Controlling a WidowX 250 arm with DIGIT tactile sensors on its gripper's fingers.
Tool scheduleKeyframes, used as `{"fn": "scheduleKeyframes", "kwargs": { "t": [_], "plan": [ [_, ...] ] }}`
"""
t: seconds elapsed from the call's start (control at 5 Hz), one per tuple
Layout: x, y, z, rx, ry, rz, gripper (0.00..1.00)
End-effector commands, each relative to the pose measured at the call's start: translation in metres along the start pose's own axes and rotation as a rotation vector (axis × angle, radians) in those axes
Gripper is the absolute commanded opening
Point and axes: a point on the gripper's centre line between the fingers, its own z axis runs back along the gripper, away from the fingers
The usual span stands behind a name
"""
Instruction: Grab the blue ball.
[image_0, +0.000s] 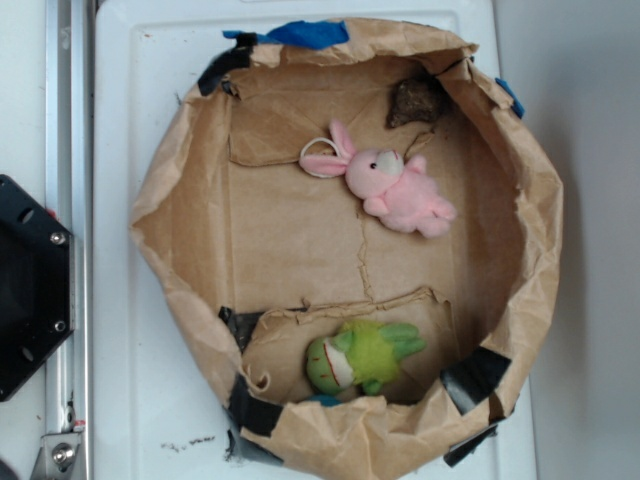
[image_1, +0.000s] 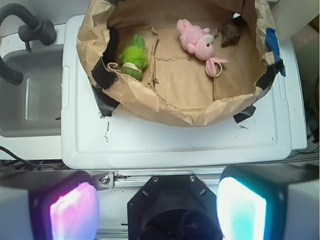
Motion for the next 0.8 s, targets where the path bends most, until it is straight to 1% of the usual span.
{"fn": "scheduleKeyframes", "kwargs": {
  "t": [0.0, 0.2, 0.4, 0.6],
  "plan": [
    [0.000, 0.000, 0.000, 0.000, 0.000, 0.000, 1.00],
    [0.016, -0.009, -0.011, 0.002, -0.009, 0.004, 1.00],
    [0.040, -0.019, -0.029, -0.019, -0.029, -0.020, 1.00],
    [0.065, -0.013, -0.036, -0.054, -0.022, 0.029, 1.00]
  ]
}}
